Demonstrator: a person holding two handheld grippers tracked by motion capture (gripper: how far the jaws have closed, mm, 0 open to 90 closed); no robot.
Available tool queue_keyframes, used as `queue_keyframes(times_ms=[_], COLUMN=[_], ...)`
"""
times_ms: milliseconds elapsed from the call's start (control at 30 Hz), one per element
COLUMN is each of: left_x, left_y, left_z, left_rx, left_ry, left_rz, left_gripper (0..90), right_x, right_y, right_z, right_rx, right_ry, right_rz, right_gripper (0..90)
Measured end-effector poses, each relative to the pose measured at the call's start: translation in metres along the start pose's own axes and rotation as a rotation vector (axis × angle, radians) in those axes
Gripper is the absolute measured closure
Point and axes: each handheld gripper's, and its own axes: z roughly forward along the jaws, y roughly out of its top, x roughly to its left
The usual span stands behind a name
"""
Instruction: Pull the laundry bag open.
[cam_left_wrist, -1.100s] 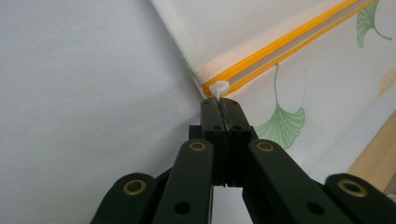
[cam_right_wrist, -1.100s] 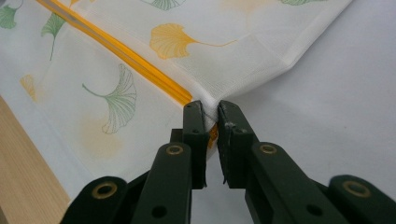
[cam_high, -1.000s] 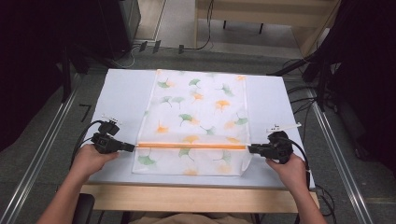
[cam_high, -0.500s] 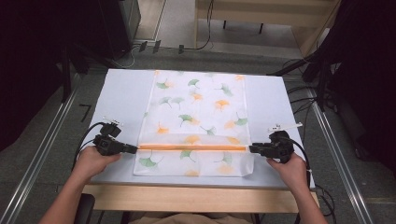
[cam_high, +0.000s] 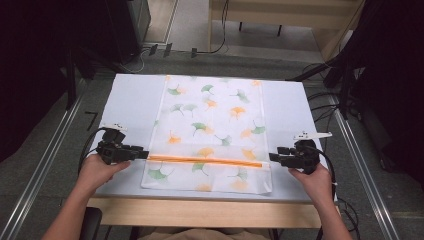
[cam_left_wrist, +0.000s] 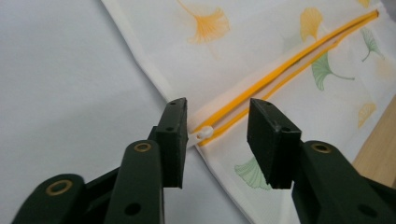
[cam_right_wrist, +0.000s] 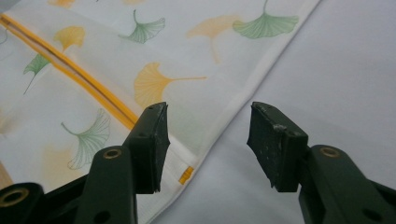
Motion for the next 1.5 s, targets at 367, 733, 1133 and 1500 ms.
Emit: queue_keyframes(times_ms=[367, 733, 1133, 1500], left_x=[0.009, 0.027, 0.045, 0.049], left_y=[-0.003, -0.009, -0.013, -0.013], left_z=[-0.015, -0.021, -0.019, -0.016], left_rx=[-0.094, -0.110, -0.097, -0.075], left_ry=[0.102, 0.164, 0.194, 0.203], left_rz=[-0.005, -0.048, -0.090, -0.106], left_gripper=[38.9, 37.7, 34.5, 31.5], right_x=[-0.015, -0.033, -0.044, -0.045], right_y=[-0.005, -0.014, -0.018, -0.019], right_z=[-0.016, -0.023, -0.018, -0.017], right_rx=[-0.093, -0.125, -0.115, -0.105], right_ry=[-0.083, -0.136, -0.160, -0.169], right_rz=[-0.001, 0.012, 0.056, 0.056], right_gripper=[39.2, 34.7, 30.2, 30.2])
